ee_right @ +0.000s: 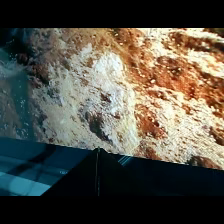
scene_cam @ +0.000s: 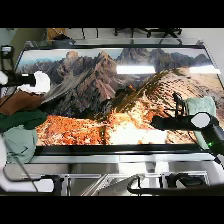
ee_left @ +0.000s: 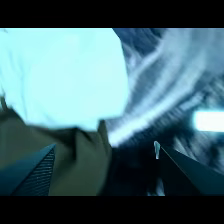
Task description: Fold the shirts.
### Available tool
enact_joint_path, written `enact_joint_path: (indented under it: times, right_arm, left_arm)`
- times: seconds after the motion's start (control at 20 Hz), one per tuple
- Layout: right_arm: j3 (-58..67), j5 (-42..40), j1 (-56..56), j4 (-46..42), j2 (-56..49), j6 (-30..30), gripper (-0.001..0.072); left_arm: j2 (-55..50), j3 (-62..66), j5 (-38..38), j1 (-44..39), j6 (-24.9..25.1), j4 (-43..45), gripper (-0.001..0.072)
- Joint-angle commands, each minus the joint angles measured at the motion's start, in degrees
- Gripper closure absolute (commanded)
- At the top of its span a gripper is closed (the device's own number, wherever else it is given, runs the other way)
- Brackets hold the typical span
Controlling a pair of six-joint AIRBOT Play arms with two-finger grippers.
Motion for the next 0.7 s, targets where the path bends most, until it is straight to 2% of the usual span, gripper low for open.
enact_joint_path:
  times: [0.0, 0.1, 0.2, 0.4, 0.45, 0.5, 0.55, 0.65]
  right_arm:
    - [0.0, 0.0, 0.0, 0.0, 0.0, 0.0, 0.0698]
    - [0.0, 0.0, 0.0, 0.0, 0.0, 0.0, 0.0698]
    - [0.0, 0.0, 0.0, 0.0, 0.0, -0.2, 0.0698]
    - [0.0, 0.0, 0.0, 0.0, 0.0, -0.3, 0.0698]
    - [0.0, 0.0, 0.0, 0.0, 0.0, -0.3, 0.0698]
    - [0.0, 0.0, 0.0, 0.0, 0.0, -0.3, 0.0698]
    - [0.0, 0.0, 0.0, 0.0, 0.0, -0.2, 0.0698]
    - [0.0, 0.0, 0.0, 0.3, 0.0, -0.2, 0.0698]
  left_arm:
    - [-21.8, 17.3, 0.3, 0.2, 1.0, 7.1, 0.0008]
    - [-30.9, 25.6, -3.3, -0.4, 1.0, 10.3, 0.0008]
    - [-35.4, 28.6, -2.8, -0.3, 0.9, 11.1, 0.0008]
    - [-37.1, 24.3, 2.4, 0.6, 0.8, 11.1, 0.0010]
    - [-37.1, 23.5, 2.2, 0.7, 0.8, 11.1, 0.0155]
    - [-37.1, 23.6, 0.8, 0.6, 1.0, 11.1, 0.0554]
    - [-37.1, 24.7, -1.1, 0.3, 1.5, 11.0, 0.0694]
    - [-36.9, 29.1, -4.0, -1.0, -0.4, 11.0, 0.0698]
